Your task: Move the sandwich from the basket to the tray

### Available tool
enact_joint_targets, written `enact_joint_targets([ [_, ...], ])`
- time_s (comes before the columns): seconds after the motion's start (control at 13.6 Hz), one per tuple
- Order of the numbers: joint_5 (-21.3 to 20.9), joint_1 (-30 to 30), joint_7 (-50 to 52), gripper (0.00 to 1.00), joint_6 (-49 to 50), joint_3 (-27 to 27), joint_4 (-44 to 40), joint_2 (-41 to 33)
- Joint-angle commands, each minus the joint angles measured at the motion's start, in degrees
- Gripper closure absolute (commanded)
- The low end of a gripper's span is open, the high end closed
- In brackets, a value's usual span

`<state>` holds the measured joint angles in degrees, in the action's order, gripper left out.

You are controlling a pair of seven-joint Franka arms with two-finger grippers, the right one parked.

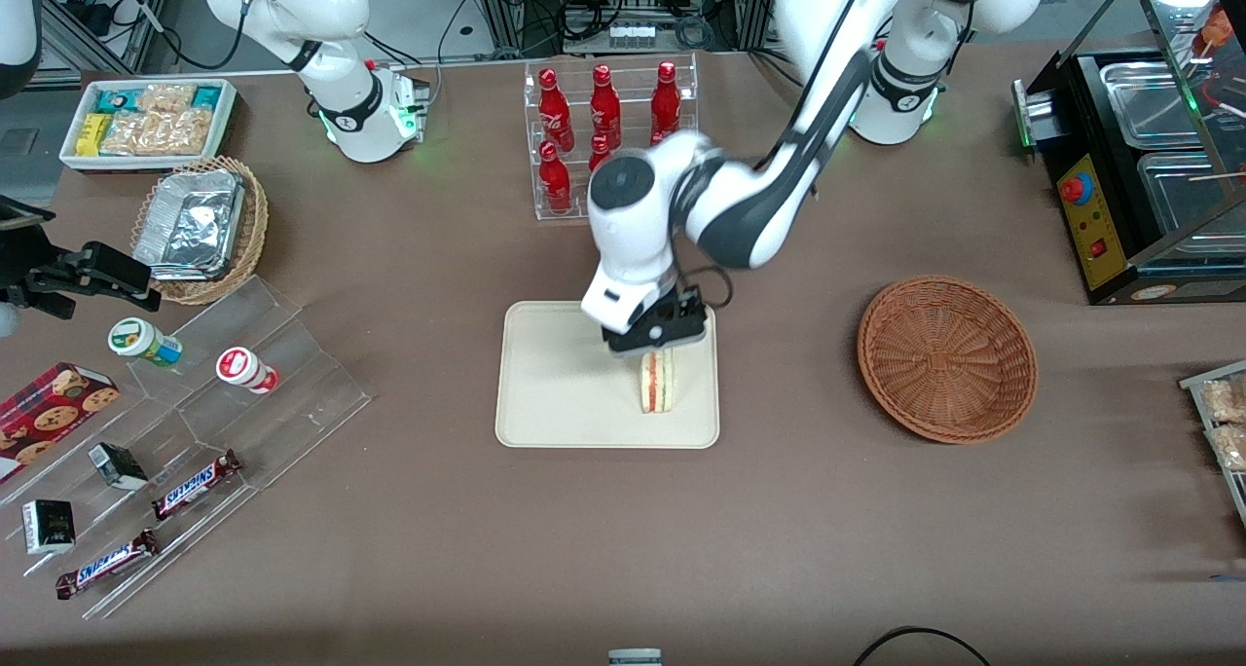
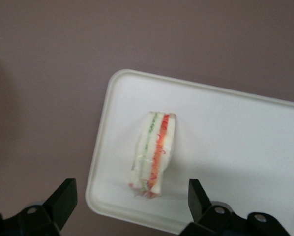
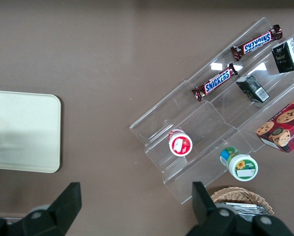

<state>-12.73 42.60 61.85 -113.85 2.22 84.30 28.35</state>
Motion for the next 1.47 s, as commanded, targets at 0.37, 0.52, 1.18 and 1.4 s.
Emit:
enact_joint_targets([
  [0.37, 4.28, -12.43, -11.36, 0.00, 15.22, -0.11, 3.42, -19.28],
  [0.52, 6.31, -17.00, -18.83, 0.00, 18.82, -0.11, 3.51, -22.19],
  [1.18, 14.40, -39.06, -47.16, 0.00, 23.22, 0.15, 11.60, -32.22],
  [1.4, 14.40, -42.33, -51.29, 0.00, 24.12, 0.51, 8.96, -30.29],
])
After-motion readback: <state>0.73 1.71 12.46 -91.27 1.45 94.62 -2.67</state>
